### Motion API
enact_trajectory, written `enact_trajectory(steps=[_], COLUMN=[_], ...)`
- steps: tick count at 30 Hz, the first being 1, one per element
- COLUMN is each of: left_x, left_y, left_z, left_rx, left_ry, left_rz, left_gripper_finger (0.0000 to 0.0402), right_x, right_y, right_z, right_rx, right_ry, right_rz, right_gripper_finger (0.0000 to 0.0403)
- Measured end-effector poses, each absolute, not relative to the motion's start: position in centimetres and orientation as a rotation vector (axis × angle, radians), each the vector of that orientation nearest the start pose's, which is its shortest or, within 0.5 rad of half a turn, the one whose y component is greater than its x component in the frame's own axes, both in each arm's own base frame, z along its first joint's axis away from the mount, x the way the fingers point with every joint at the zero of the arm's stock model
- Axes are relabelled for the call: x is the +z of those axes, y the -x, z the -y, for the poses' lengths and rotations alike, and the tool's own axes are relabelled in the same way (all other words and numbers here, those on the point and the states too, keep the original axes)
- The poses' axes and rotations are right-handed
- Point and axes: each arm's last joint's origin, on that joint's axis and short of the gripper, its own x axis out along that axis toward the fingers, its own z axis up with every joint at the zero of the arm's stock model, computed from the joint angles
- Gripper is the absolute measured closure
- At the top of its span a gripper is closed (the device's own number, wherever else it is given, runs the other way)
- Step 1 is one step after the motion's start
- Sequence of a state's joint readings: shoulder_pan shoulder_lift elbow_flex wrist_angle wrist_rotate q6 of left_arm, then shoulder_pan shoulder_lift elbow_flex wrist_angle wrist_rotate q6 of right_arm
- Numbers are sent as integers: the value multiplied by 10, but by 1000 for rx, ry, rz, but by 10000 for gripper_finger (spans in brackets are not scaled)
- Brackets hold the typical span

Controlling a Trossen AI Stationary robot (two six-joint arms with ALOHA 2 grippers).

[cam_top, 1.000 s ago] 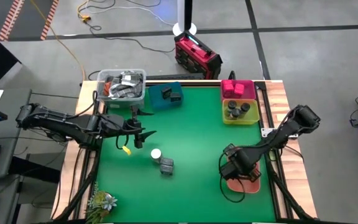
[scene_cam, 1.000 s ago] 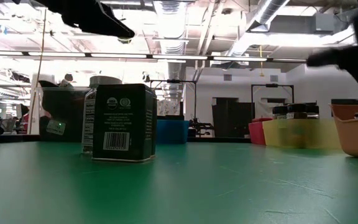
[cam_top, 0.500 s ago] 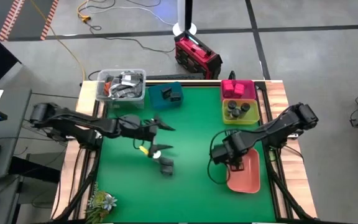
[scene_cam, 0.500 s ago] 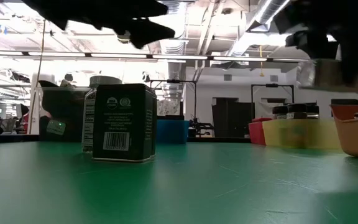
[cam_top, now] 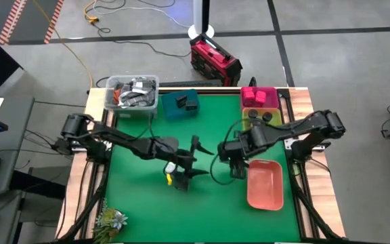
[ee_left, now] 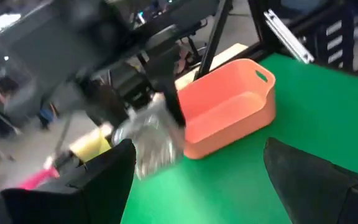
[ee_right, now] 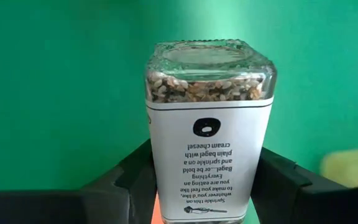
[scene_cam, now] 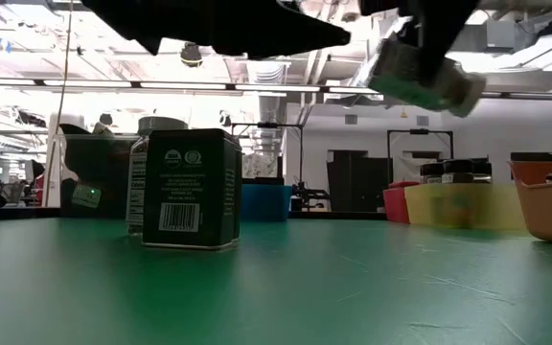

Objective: Sort spices by type
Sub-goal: Put the white seasoning into the orange bin

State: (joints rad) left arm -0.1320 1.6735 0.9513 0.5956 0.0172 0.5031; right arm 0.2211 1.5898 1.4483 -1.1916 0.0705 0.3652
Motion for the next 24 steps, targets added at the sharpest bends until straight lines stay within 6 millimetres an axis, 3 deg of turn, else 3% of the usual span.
enact_trajectory(steps=[6, 17, 24], left_x=[241, 239, 238], left_y=[-379, -378, -378], left_z=[50, 52, 52], left_rx=[-112, -139, -162], left_ry=[-663, -928, -980], left_rz=[-81, -88, -89], left_gripper_finger=[65, 65, 65], right_x=[299, 303, 305], right_y=[-301, -310, -315], right_z=[-48, -39, -41], right_rx=[-38, 63, 110], right_ry=[-257, -352, -376], right_rz=[-1294, -1228, -1178], right_gripper_finger=[176, 176, 176])
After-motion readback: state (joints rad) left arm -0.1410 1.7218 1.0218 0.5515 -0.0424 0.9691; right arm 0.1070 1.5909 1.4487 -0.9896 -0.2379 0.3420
